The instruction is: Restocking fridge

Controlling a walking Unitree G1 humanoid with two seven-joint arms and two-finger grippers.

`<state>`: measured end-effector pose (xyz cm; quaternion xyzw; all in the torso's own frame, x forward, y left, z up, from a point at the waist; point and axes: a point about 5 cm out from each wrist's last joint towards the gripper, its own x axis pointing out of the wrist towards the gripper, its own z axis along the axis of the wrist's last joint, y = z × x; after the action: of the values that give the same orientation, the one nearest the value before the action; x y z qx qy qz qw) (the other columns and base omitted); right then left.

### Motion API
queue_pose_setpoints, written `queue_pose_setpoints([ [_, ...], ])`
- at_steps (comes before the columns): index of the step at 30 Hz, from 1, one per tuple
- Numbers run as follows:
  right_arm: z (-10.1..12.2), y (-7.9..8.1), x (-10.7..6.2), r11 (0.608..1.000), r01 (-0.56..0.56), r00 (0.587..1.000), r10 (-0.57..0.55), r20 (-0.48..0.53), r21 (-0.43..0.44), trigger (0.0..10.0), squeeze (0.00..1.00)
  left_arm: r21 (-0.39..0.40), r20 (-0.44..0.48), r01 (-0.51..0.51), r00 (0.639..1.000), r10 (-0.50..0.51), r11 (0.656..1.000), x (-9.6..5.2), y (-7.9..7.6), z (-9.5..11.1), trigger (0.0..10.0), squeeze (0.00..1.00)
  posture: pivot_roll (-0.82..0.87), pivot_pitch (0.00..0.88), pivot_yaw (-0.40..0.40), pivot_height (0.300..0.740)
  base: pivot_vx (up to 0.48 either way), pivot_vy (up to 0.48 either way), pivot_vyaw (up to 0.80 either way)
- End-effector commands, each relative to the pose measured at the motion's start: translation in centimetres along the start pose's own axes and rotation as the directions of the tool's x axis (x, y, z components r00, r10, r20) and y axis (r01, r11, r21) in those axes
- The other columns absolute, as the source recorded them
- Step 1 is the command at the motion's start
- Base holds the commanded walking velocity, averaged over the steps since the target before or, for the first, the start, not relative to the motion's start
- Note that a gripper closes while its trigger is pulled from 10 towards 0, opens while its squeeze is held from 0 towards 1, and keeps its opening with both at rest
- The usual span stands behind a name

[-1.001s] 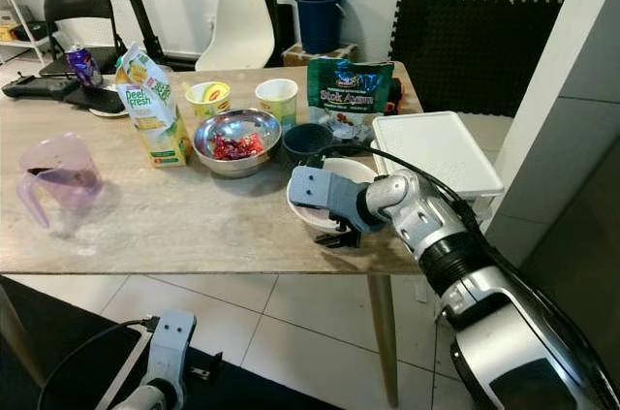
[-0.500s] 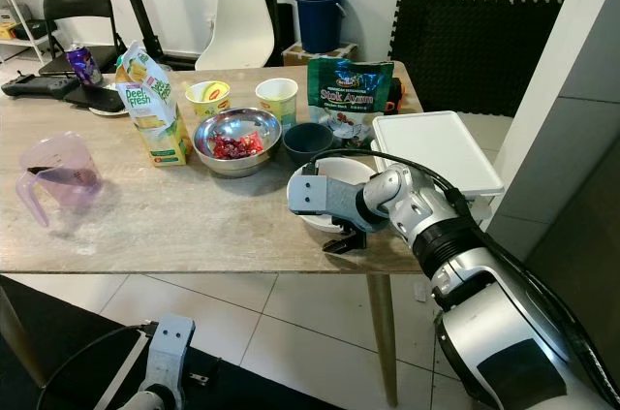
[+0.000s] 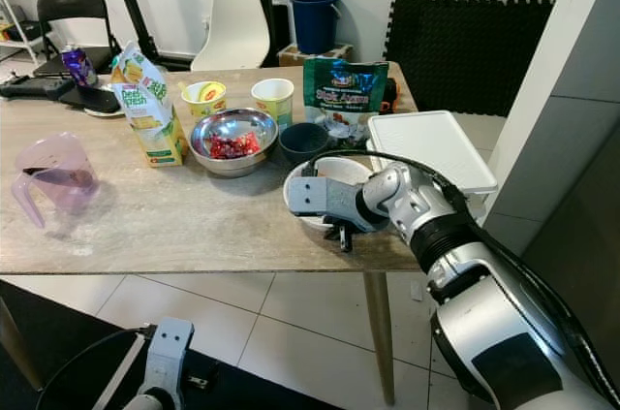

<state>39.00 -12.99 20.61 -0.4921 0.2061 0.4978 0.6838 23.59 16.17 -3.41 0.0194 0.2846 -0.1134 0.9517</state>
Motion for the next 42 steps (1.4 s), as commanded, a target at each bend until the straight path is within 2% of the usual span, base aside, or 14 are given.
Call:
queue_pose_setpoints([
  [1, -0.6, 0.7, 0.5, 0.999, -0.04, 0.999, 0.041, -0.009, 0.023, 0.0, 0.0, 0.005, -0.023, -0.001, 1.0, 0.001, 1.0, -0.2, -0.1, -0.6, 10.0, 0.0, -0.09, 0.105, 0.045, 0.74, 0.0, 0.0, 0.0],
  [10, -0.3, 1.0, 0.5, 0.998, -0.061, 0.998, 0.061, 0.024, -0.009, 0.0, 0.0, 0.009, -0.022, -0.001, 1.0, 0.001, 1.0, -0.2, 0.0, -0.6, 10.0, 0.0, -0.09, 0.104, 0.048, 0.74, 0.0, 0.0, 0.0],
  [14, 1.2, 1.4, -0.2, 0.997, -0.025, 0.988, 0.036, 0.149, -0.071, 0.0, 0.0, 0.007, -0.022, -0.005, 1.0, 0.005, 1.0, -0.1, 0.0, -0.6, 10.0, 0.0, -0.09, 0.097, 0.043, 0.74, 0.0, 0.0, 0.0],
  [16, 1.2, 1.4, -0.2, 0.997, -0.025, 0.988, 0.036, 0.149, -0.071, 0.0, 0.0, 0.007, -0.022, -0.005, 1.0, 0.005, 1.0, -0.1, 0.0, -0.6, 10.0, 0.0, -0.09, 0.097, 0.043, 0.74, 0.0, 0.0, 0.0],
  [20, 2.1, 3.0, -1.7, 0.988, 0.039, 0.965, 0.001, 0.264, -0.146, 0.0, 0.0, 0.004, -0.022, -0.012, 1.0, 0.012, 1.0, -0.2, 0.1, -0.6, 10.0, 0.0, -0.08, 0.096, 0.044, 0.74, 0.0, 0.0, 0.0],
  [23, 2.3, 3.5, -2.1, 0.985, 0.045, 0.959, 0.004, 0.282, -0.165, 0.0, 0.0, 0.004, -0.023, -0.014, 1.0, 0.014, 1.0, -0.2, 0.2, -0.7, 10.0, 0.0, -0.08, 0.096, 0.046, 0.74, 0.0, 0.0, 0.0],
  [26, 2.5, 5.3, -3.8, 0.965, 0.068, 0.955, 0.01, 0.296, -0.252, 0.0, 0.0, 0.007, -0.028, -0.017, 0.999, 0.017, 1.0, -0.3, 0.4, -0.8, 10.0, 0.0, -0.09, 0.099, 0.06, 0.74, 0.0, 0.0, 0.0],
  [27, 2.5, 5.3, -3.8, 0.965, 0.068, 0.955, 0.01, 0.296, -0.252, 0.0, 0.0, 0.007, -0.028, -0.017, 0.999, 0.017, 1.0, -0.3, 0.4, -0.8, 10.0, 0.0, -0.09, 0.099, 0.06, 0.74, 0.0, 0.0, 0.0],
  [29, 2.7, 7.3, -5.2, 0.948, 0.084, 0.954, 0.013, 0.301, -0.308, 0.0, 0.0, 0.014, -0.032, -0.015, 0.999, 0.016, 1.0, -0.3, 0.6, -0.8, 10.0, 0.0, -0.09, 0.101, 0.073, 0.74, 0.0, 0.0, 0.0],
  [31, 2.7, 7.3, -5.2, 0.948, 0.084, 0.954, 0.013, 0.301, -0.308, 0.0, 0.0, 0.014, -0.032, -0.015, 0.999, 0.016, 1.0, -0.3, 0.6, -0.8, 10.0, 0.0, -0.09, 0.101, 0.073, 0.74, 0.0, 0.0, 0.0],
  [34, 2.4, 8.5, -5.7, 0.938, 0.074, 0.96, 0.025, 0.28, -0.338, 0.0, 0.0, 0.019, -0.035, -0.013, 0.999, 0.014, 1.0, -0.3, 0.8, -0.8, 10.0, 0.0, -0.1, 0.103, 0.08, 0.74, 0.0, 0.0, 0.0],
  [37, 1.5, 10.8, -6.0, 0.921, 0.011, 0.975, 0.076, 0.208, -0.389, 0.0, 0.0, 0.033, -0.045, -0.002, 0.999, 0.004, 0.999, -0.2, 0.9, -0.8, 10.0, 0.0, -0.11, 0.105, 0.105, 0.74, 0.0, 0.0, 0.0],
  [38, 1.5, 10.8, -6.0, 0.921, 0.011, 0.975, 0.076, 0.208, -0.389, 0.0, 0.0, 0.033, -0.045, -0.002, 0.999, 0.004, 0.999, -0.2, 0.9, -0.8, 10.0, 0.0, -0.11, 0.105, 0.105, 0.74, 0.0, 0.0, 0.0],
  [42, 0.1, 13.8, -5.8, 0.913, -0.104, 0.979, 0.164, 0.122, -0.395, 0.0, 0.0, 0.047, -0.055, 0.008, 0.998, -0.005, 0.999, -0.1, 0.9, -0.7, 10.0, 0.0, -0.1, 0.104, 0.112, 0.74, 0.0, 0.0, 0.0],
])
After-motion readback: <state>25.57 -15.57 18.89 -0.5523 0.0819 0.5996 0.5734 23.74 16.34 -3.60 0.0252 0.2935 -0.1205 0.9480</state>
